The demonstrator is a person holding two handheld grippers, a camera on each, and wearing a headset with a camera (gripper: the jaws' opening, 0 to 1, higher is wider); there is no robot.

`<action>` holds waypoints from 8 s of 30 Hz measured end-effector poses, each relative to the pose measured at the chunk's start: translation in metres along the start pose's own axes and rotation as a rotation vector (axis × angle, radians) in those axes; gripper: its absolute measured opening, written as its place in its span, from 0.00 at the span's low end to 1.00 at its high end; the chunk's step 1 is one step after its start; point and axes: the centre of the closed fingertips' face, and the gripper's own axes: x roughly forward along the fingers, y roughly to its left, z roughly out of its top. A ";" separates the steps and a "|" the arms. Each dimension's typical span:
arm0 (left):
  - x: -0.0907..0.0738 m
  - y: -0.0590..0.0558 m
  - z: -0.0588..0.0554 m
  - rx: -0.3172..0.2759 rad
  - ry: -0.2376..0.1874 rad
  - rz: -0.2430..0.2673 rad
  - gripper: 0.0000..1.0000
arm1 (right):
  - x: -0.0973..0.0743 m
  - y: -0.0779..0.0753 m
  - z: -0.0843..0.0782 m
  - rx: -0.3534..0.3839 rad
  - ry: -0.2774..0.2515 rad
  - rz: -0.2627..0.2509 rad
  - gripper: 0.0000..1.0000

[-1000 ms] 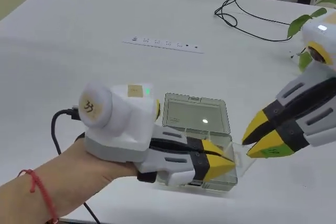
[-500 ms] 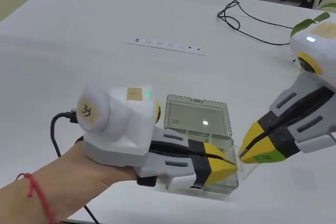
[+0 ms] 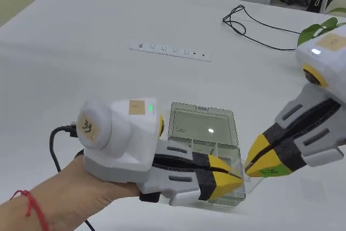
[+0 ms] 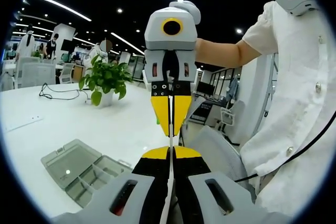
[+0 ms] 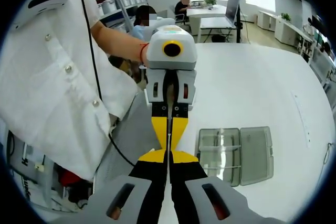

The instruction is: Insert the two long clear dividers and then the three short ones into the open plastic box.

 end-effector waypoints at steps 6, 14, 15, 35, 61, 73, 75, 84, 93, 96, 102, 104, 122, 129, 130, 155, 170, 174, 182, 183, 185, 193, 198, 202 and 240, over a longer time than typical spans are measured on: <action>-0.001 0.000 -0.001 -0.013 0.001 0.003 0.00 | 0.000 -0.001 0.002 -0.002 -0.006 -0.002 0.03; -0.005 0.003 -0.003 -0.024 0.002 0.022 0.02 | -0.001 0.000 0.003 -0.002 -0.010 -0.009 0.03; -0.006 0.004 -0.003 -0.024 0.003 0.025 0.03 | -0.001 -0.001 0.003 -0.001 -0.013 -0.010 0.03; -0.042 0.029 -0.024 0.002 0.062 0.161 0.32 | -0.013 -0.025 0.001 0.004 -0.032 -0.096 0.03; -0.082 0.052 -0.050 -0.009 0.115 0.265 0.75 | 0.013 -0.082 -0.019 0.013 -0.008 -0.212 0.03; -0.083 0.058 -0.054 -0.027 0.104 0.263 0.95 | 0.039 -0.109 -0.037 0.038 -0.028 -0.238 0.03; -0.083 0.058 -0.055 -0.023 0.108 0.264 1.00 | 0.043 -0.110 -0.039 0.036 -0.029 -0.238 0.03; -0.081 0.060 -0.056 -0.034 0.106 0.261 1.00 | 0.057 -0.113 -0.051 0.064 -0.032 -0.231 0.03; -0.080 0.060 -0.057 -0.045 0.102 0.263 1.00 | 0.059 -0.120 -0.059 0.066 -0.036 -0.235 0.02; -0.079 0.060 -0.056 -0.047 0.098 0.263 1.00 | 0.059 -0.120 -0.060 0.066 -0.031 -0.233 0.02; -0.078 0.061 -0.056 -0.050 0.092 0.262 1.00 | 0.062 -0.123 -0.061 0.046 -0.037 -0.242 0.02; -0.078 0.061 -0.056 -0.053 0.092 0.262 1.00 | 0.067 -0.120 -0.058 0.023 -0.038 -0.240 0.02; -0.078 0.060 -0.057 -0.054 0.091 0.260 1.00 | 0.082 -0.124 -0.060 -0.043 -0.021 -0.244 0.02; -0.079 0.061 -0.057 -0.053 0.095 0.261 1.00 | 0.094 -0.128 -0.066 -0.031 0.025 -0.233 0.02; -0.079 0.061 -0.057 -0.054 0.094 0.261 1.00 | 0.095 -0.129 -0.067 -0.031 0.031 -0.232 0.02; -0.081 0.061 -0.062 -0.055 0.109 0.263 1.00 | 0.115 -0.133 -0.086 -0.049 0.173 -0.231 0.02; -0.085 0.063 -0.066 -0.055 0.124 0.276 1.00 | 0.107 -0.132 -0.081 0.006 0.128 -0.253 0.07; -0.086 0.063 -0.068 -0.055 0.131 0.281 1.00 | 0.097 -0.133 -0.075 0.024 0.091 -0.272 0.08; -0.087 0.063 -0.073 -0.054 0.150 0.285 1.00 | 0.076 -0.131 -0.065 0.062 0.011 -0.310 0.15; -0.087 0.063 -0.073 -0.054 0.150 0.285 1.00 | 0.072 -0.130 -0.064 0.072 -0.004 -0.317 0.15; -0.088 0.064 -0.073 -0.054 0.152 0.289 1.00 | 0.066 -0.130 -0.063 0.084 -0.023 -0.326 0.17; -0.092 0.065 -0.076 -0.059 0.158 0.308 1.00 | 0.042 -0.125 -0.065 0.113 -0.072 -0.363 0.23; -0.093 0.064 -0.075 -0.063 0.158 0.317 1.00 | 0.029 -0.119 -0.072 0.127 -0.079 -0.385 0.25; -0.093 0.064 -0.075 -0.064 0.158 0.318 1.00 | 0.021 -0.113 -0.080 0.139 -0.073 -0.394 0.28; -0.094 0.065 -0.075 -0.074 0.161 0.323 1.00 | -0.022 -0.088 -0.233 0.251 0.176 -0.395 0.67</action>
